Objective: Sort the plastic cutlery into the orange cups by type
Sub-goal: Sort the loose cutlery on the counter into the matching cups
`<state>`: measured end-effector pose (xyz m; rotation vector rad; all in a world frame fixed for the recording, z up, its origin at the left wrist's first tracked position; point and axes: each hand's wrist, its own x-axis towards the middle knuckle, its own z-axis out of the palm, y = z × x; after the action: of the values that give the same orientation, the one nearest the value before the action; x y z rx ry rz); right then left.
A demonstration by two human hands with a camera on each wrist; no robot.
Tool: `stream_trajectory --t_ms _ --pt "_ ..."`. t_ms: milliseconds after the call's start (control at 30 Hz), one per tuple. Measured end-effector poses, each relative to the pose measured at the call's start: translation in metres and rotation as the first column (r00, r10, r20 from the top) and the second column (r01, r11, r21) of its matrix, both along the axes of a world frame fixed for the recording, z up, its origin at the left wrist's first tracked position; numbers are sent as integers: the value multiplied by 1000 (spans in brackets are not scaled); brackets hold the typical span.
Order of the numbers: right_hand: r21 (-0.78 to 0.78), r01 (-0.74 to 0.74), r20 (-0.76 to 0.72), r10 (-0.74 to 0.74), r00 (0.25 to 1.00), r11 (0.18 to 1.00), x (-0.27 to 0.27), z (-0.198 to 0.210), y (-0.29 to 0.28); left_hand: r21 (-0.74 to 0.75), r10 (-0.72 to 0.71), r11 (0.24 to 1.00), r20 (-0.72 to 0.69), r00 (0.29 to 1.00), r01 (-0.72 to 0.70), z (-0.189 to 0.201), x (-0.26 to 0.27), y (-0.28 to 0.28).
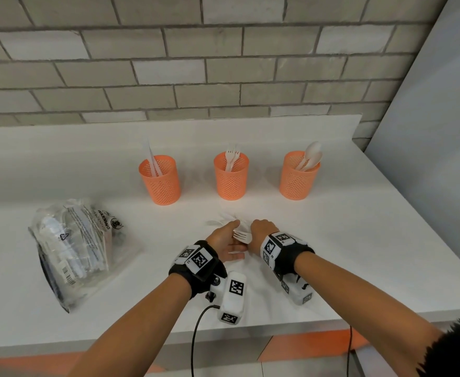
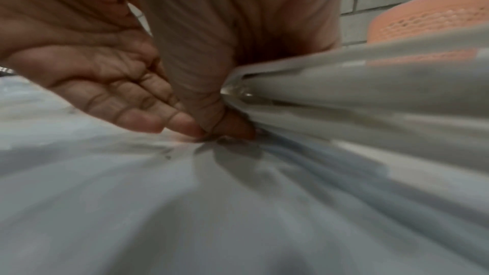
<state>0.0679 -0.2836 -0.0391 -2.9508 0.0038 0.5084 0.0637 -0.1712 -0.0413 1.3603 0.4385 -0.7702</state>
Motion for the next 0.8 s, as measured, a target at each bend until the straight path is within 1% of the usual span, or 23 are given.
stream_trajectory --t_ms 67,133,267,400,567,667,800 --pt "28 -44 15 44 999 999 -2 4 0 -23 19 1000 1 1000 -19 0 0 0" --pt "38 -58 23 57 998 998 -3 6 0 -43 28 999 1 1000 -28 1 -1 0" --pt "1 -76 4 76 997 997 -2 6 2 -62 12 998 10 1000 -11 2 -5 0" --pt "-14 -100 -4 100 995 995 -1 7 3 -37 13 999 19 1000 -12 3 -11 1" --pt "15 -75 10 75 997 997 -1 4 4 -46 25 999 15 1000 -24 3 -16 4" --pt "51 -69 43 67 997 996 -3 -1 3 -46 37 998 23 999 -35 1 -20 5" --pt "97 -36 46 31 998 995 -3 -3 4 -40 40 998 40 998 -39 3 -21 7"
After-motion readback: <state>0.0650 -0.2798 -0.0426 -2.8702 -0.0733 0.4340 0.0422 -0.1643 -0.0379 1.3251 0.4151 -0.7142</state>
